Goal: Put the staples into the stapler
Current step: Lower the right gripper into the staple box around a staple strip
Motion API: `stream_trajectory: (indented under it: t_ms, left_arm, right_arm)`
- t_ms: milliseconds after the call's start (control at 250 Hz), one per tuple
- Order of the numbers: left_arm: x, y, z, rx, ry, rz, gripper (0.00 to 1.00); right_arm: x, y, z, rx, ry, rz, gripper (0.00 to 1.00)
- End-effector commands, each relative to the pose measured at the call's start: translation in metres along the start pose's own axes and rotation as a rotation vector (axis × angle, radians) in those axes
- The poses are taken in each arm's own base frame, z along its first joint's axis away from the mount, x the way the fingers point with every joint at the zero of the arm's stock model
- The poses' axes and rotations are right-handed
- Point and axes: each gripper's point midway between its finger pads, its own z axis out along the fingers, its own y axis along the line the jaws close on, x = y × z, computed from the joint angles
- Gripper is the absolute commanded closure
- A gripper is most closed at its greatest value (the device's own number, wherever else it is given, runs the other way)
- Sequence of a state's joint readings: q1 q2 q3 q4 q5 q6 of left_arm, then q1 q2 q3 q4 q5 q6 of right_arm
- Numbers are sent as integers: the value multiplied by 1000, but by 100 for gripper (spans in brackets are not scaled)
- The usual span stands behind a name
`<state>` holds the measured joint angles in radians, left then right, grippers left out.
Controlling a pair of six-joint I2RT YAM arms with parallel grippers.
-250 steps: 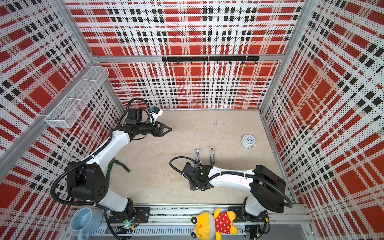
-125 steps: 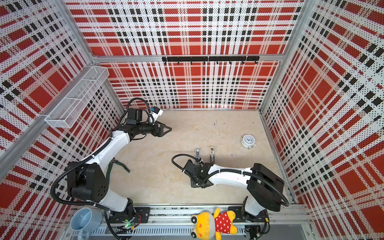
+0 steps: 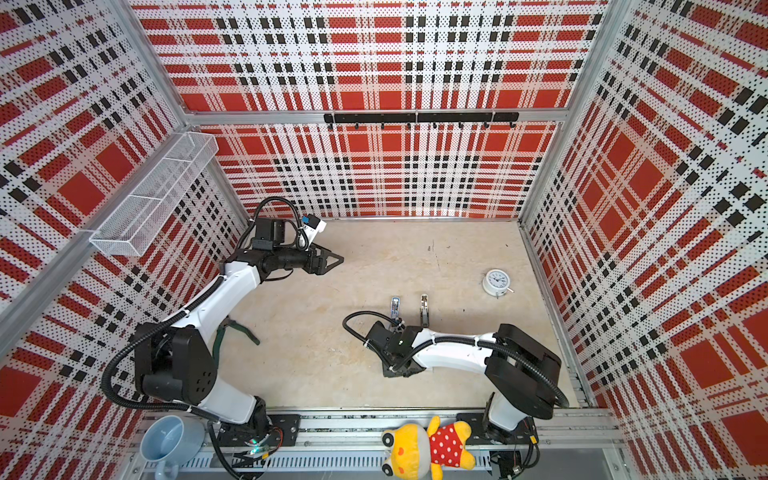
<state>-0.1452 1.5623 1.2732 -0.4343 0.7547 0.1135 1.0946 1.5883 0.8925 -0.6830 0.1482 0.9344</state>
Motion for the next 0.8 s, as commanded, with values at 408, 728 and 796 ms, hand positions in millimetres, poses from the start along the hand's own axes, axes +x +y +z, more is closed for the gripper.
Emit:
stream_trajectory:
  t_ms: [408, 728, 796]
  left_arm:
    - [5, 1, -1, 9, 8, 9, 22]
    - [5, 1, -2, 11, 8, 16, 22]
    - [6, 2, -2, 12, 9, 13, 22]
  right_arm:
    - [-9, -4, 5, 31, -11, 10, 76]
    - [-7, -5, 12, 39, -3, 10, 76]
    - [-6, -6, 13, 42, 3, 10, 76]
